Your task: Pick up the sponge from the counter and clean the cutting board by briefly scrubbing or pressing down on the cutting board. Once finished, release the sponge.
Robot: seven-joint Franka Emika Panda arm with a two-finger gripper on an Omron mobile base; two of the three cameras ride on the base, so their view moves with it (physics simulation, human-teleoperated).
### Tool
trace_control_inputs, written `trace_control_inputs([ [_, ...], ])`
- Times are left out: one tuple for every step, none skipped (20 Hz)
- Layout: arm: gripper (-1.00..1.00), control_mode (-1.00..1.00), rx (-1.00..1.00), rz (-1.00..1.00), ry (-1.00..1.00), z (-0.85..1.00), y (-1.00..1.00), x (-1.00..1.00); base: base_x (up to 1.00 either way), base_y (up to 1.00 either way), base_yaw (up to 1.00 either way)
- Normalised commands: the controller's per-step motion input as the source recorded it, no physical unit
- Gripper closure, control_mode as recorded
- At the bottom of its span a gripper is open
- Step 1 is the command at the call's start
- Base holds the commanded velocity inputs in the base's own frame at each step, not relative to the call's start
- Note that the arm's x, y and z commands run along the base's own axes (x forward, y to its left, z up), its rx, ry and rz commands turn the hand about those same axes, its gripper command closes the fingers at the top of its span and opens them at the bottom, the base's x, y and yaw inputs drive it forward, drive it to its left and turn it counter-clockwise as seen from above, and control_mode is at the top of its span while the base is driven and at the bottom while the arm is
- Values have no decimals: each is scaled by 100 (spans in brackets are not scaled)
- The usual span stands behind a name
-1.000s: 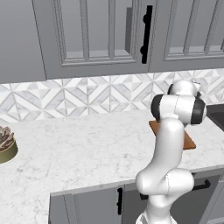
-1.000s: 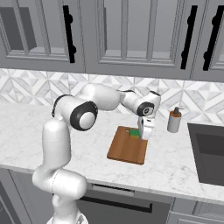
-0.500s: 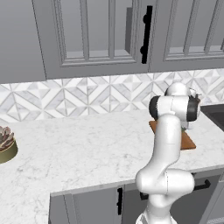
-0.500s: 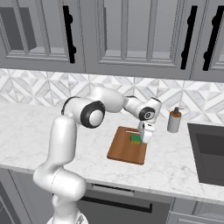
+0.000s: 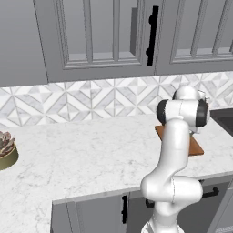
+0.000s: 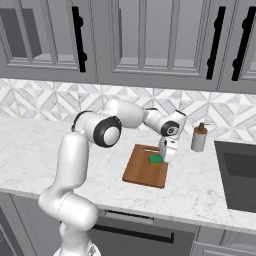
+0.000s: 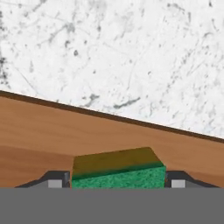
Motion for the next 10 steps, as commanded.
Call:
trace_control_inputs([
  [-100,-100,0,0,-4,5,0,-3,0,0,0],
  [-100,-100,0,0,-4,6,0,-6,0,0,0],
  [-100,-100,0,0,-6,19,0,-14,0,0,0],
  [-100,-100,0,0,-6,24,0,-12,0,0,0],
  [-100,-100,0,0,-11,33,0,-26,0,0,0],
  [-100,-100,0,0,-11,58,0,-36,0,0,0],
  [-100,-100,0,0,-16,63,0,-54,0,0,0],
  [-100,-100,0,0,-27,72,0,-65,0,0,0],
  [-100,-100,0,0,-31,74,0,-66,0,0,0],
  [-100,-100,0,0,-39,66,2,-74,0,0,0],
])
